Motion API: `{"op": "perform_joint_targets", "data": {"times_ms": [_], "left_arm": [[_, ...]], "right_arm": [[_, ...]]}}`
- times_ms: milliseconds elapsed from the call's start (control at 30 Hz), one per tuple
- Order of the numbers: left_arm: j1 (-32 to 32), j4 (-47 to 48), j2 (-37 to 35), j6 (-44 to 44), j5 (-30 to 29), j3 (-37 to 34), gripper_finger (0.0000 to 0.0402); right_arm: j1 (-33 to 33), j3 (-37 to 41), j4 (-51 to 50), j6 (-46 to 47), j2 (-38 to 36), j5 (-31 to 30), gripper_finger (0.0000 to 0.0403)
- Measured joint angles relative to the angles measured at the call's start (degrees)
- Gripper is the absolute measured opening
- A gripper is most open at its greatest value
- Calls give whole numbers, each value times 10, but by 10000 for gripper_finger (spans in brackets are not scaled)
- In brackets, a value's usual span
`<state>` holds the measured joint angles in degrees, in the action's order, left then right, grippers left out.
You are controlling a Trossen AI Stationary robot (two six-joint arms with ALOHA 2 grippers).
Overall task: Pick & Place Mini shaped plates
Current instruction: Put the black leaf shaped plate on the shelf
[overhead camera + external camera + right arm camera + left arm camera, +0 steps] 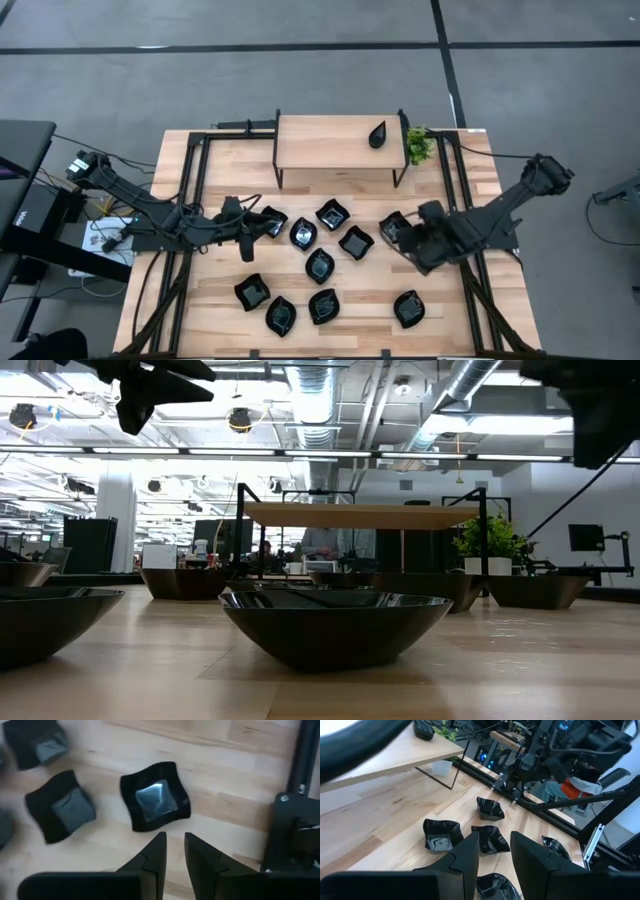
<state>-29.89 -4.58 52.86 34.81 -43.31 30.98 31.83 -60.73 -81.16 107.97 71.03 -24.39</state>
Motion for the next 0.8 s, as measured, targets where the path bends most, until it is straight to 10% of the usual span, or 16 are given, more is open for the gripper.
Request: {"op": "perform_joint_targets", "data": {"times_ms": [433, 800], "left_arm": [[0, 0, 0, 0, 26, 0, 113], [0, 2, 0, -3, 27, 0, 113]], "right_arm": [[-19, -1, 314, -327, 48, 138, 63], [84, 0, 242, -118, 70, 259, 64]]}}
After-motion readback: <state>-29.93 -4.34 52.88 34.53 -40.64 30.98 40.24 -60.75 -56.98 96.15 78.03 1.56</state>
